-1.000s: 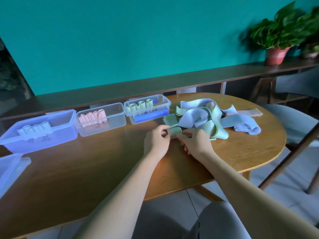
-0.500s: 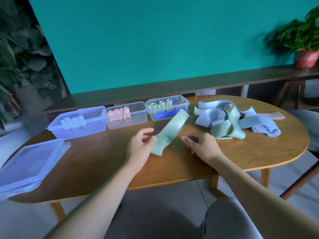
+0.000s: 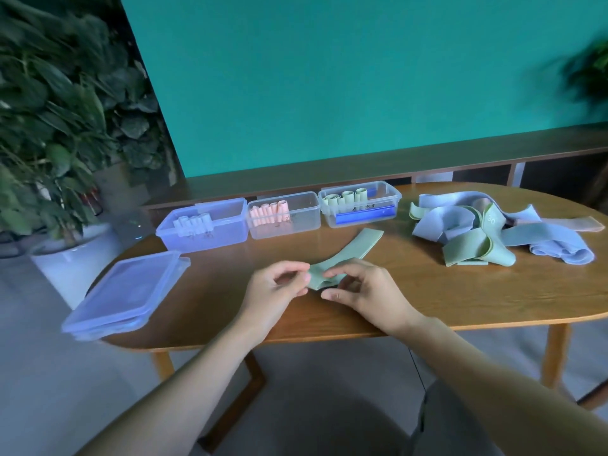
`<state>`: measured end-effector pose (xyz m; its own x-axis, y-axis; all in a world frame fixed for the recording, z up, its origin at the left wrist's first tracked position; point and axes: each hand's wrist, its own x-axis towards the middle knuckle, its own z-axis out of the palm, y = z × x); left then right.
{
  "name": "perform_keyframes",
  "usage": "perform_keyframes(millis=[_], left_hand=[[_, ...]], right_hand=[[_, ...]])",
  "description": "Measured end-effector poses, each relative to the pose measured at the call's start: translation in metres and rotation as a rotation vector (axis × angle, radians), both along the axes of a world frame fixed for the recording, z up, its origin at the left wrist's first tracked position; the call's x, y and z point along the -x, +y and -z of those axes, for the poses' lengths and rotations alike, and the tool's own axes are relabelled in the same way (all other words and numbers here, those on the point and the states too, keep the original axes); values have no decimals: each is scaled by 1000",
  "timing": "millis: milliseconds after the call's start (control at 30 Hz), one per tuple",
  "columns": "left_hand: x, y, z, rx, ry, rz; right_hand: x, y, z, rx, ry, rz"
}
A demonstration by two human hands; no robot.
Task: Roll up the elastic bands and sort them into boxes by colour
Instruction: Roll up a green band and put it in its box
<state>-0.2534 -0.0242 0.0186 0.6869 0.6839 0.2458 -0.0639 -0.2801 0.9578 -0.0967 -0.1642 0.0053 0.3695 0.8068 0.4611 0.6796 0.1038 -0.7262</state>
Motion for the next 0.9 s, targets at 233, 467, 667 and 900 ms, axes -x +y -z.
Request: perform_keyframes(millis=[233, 467, 667, 900], left_hand=[[11, -10, -27, -83, 1, 25], [21, -31, -91, -258, -77, -39], [39, -53, -160, -427, -222, -94], [53, -63, -202, -386, -281, -79]], right_hand=[[18, 0, -13, -214, -34, 51], [28, -9, -83, -344, 86, 46], [48, -28, -159, -448, 259, -102], [63, -39, -202, -475, 364, -211]])
